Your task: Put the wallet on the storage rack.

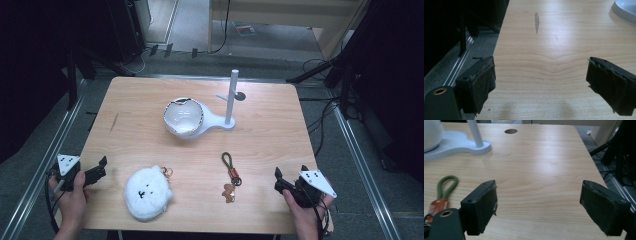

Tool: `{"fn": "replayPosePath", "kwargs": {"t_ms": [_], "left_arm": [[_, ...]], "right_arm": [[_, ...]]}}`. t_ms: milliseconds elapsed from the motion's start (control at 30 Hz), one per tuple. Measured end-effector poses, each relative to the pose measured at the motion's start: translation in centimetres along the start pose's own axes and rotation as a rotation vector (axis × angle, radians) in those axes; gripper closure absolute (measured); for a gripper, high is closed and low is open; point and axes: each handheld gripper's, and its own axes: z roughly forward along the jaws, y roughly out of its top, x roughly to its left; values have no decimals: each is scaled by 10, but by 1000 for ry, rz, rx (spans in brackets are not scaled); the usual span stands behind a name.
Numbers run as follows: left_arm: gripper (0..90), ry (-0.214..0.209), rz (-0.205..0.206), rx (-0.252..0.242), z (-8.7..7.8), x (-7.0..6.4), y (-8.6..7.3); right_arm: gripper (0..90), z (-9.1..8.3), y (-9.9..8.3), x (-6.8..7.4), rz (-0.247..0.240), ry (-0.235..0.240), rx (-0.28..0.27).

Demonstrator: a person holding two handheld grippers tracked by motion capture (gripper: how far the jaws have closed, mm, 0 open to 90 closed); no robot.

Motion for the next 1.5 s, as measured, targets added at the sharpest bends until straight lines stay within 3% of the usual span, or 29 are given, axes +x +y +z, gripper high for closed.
{"fn": "replayPosePath", "kwargs": {"t_ms": [600, 1033, 1233, 1500], "left_arm": [[95, -1, 5, 1, 0, 0, 0], [95, -3, 2, -2, 0, 0, 0], [94, -14, 12, -7, -1, 1, 0], [50, -47, 28, -61, -3, 0, -1]], "right_arm": [[151, 4, 14, 61, -62, 155, 128], [151, 14, 4, 121, -101, 300, 215], [151, 17, 0, 139, -108, 346, 237], [159, 25, -9, 171, -123, 417, 277]]}}
